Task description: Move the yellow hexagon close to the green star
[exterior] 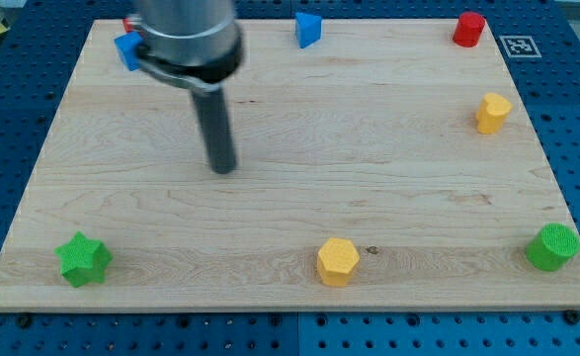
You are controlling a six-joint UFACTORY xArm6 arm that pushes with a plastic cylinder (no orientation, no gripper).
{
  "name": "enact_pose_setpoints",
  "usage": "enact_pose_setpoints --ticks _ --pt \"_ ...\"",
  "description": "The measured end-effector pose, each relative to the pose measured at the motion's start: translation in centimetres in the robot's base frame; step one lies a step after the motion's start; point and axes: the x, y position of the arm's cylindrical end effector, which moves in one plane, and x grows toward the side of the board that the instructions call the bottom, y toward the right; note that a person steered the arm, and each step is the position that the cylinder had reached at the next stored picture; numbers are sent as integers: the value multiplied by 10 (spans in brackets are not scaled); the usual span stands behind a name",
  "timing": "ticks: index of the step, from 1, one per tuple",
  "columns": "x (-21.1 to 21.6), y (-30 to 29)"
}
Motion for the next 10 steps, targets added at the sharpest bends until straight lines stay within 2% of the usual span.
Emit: enact_pose_setpoints --ticks 1,2,3,6,8,10 --pt "6 79" --pt "29 121" --pt "63 129" --pt "119 170" --pt "133 117" --pt "109 117"
